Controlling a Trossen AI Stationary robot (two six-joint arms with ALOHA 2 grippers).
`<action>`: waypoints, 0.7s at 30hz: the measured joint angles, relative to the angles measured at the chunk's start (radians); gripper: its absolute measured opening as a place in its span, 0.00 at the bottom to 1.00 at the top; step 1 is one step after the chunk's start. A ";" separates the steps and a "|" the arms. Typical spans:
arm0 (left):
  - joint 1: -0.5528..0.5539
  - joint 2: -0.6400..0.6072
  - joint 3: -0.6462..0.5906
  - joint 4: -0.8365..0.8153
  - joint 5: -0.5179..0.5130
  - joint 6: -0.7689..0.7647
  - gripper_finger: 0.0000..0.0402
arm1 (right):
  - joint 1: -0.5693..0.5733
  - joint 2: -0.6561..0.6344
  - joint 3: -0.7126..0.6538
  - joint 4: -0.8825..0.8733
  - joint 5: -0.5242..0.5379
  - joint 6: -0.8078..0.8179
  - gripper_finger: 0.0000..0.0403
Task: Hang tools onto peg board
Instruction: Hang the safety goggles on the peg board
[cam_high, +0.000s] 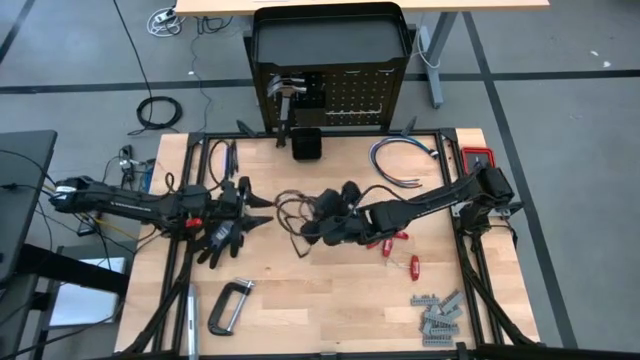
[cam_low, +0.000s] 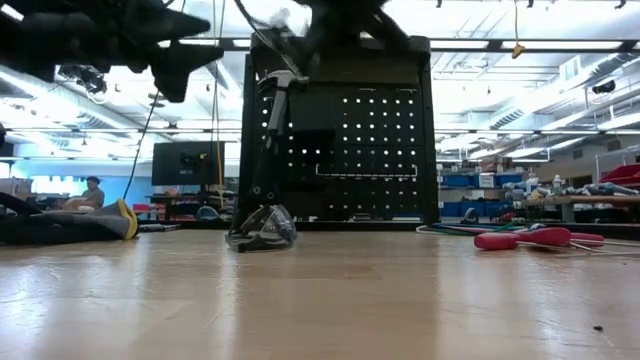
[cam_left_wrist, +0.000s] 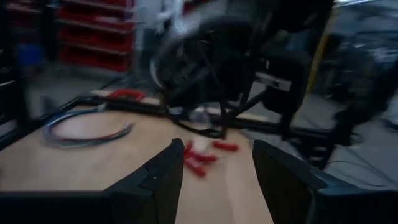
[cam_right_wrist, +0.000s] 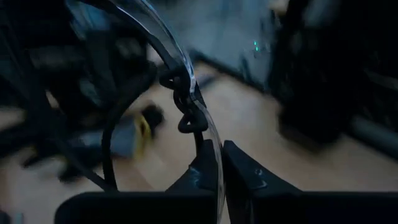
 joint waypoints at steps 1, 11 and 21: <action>-0.003 0.019 -0.007 0.036 0.013 0.000 0.49 | -0.001 0.005 -0.001 0.042 0.010 -0.051 0.04; -0.014 0.178 -0.007 0.261 0.109 0.006 0.49 | -0.002 0.034 -0.002 0.301 0.014 -0.343 0.04; -0.045 0.216 -0.007 0.400 0.129 0.001 0.49 | -0.002 0.034 -0.002 0.309 -0.004 -0.341 0.04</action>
